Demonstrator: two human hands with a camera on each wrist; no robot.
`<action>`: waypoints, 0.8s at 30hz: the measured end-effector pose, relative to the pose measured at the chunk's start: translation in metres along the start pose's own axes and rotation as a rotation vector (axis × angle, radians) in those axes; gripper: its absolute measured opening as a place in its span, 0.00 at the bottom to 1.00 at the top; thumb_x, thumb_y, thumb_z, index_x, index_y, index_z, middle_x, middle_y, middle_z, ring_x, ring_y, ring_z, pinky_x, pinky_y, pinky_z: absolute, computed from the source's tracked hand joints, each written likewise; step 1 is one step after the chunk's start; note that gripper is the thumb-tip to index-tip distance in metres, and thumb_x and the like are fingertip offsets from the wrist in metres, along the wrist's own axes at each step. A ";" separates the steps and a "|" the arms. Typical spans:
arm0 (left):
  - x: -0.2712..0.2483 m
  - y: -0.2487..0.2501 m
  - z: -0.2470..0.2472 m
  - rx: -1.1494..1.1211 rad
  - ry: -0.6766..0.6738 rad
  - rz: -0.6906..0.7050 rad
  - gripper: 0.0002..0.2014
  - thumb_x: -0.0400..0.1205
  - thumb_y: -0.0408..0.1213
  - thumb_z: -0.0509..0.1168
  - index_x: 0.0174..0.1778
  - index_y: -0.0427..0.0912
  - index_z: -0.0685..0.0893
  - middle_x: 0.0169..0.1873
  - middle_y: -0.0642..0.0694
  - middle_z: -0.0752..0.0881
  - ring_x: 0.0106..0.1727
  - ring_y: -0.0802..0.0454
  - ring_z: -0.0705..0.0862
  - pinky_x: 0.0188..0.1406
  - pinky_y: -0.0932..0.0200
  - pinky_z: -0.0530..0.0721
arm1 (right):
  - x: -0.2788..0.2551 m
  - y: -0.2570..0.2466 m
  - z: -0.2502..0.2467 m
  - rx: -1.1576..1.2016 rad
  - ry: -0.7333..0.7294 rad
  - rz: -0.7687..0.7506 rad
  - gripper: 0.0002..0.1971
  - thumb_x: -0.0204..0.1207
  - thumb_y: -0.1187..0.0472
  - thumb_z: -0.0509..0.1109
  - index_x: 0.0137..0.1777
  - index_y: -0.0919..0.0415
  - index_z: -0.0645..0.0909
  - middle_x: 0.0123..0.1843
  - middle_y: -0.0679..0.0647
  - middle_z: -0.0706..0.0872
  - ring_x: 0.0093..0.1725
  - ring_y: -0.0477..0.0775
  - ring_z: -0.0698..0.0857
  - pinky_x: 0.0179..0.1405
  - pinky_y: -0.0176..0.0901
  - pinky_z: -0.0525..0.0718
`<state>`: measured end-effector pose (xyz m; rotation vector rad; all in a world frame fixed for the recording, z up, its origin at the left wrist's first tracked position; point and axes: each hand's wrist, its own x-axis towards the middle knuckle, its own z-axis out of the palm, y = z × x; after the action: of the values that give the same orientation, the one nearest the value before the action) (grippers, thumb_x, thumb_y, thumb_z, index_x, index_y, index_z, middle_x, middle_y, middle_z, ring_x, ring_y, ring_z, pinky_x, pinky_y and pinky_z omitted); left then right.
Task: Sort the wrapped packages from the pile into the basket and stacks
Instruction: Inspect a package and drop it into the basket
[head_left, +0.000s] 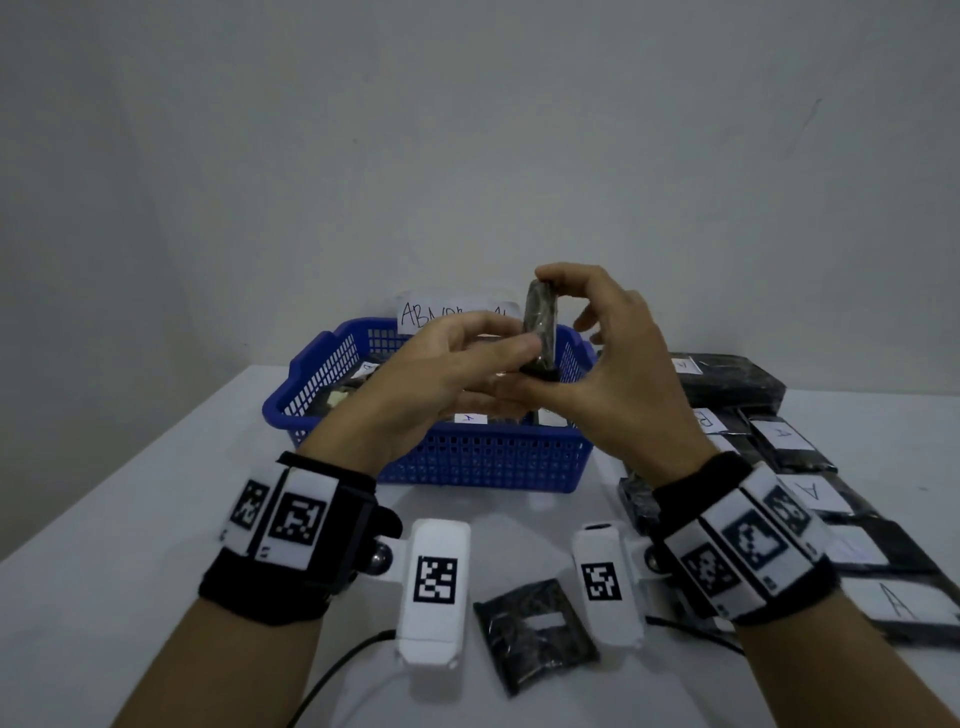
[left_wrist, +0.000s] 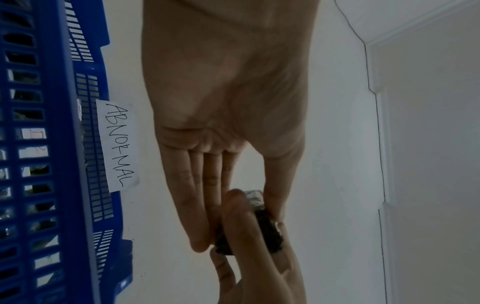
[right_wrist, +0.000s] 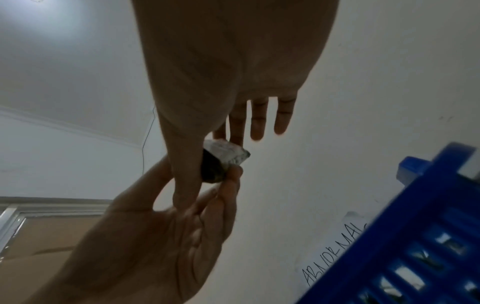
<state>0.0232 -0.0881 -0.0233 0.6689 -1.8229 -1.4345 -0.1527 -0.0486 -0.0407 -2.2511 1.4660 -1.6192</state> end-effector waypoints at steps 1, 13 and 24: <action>0.000 0.000 0.000 -0.009 0.020 0.005 0.23 0.76 0.45 0.71 0.67 0.41 0.81 0.52 0.42 0.93 0.51 0.43 0.93 0.47 0.56 0.90 | 0.000 0.000 -0.003 0.033 -0.080 0.002 0.44 0.65 0.44 0.85 0.80 0.47 0.70 0.70 0.34 0.75 0.64 0.37 0.74 0.58 0.22 0.71; 0.006 -0.008 -0.004 0.125 0.255 0.338 0.17 0.74 0.25 0.76 0.53 0.49 0.87 0.40 0.50 0.91 0.45 0.52 0.91 0.51 0.54 0.90 | 0.007 -0.008 -0.019 0.235 -0.004 0.215 0.21 0.78 0.40 0.71 0.66 0.47 0.84 0.58 0.42 0.90 0.57 0.41 0.88 0.55 0.42 0.87; 0.006 -0.012 -0.007 0.282 0.201 0.351 0.19 0.80 0.31 0.73 0.64 0.54 0.84 0.63 0.48 0.83 0.53 0.52 0.88 0.53 0.51 0.90 | 0.008 -0.010 -0.012 0.618 -0.016 0.432 0.22 0.70 0.52 0.78 0.61 0.62 0.82 0.51 0.61 0.94 0.49 0.62 0.93 0.55 0.53 0.90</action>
<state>0.0245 -0.1002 -0.0325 0.5701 -1.8864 -0.8615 -0.1548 -0.0430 -0.0241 -1.4946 1.1242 -1.6072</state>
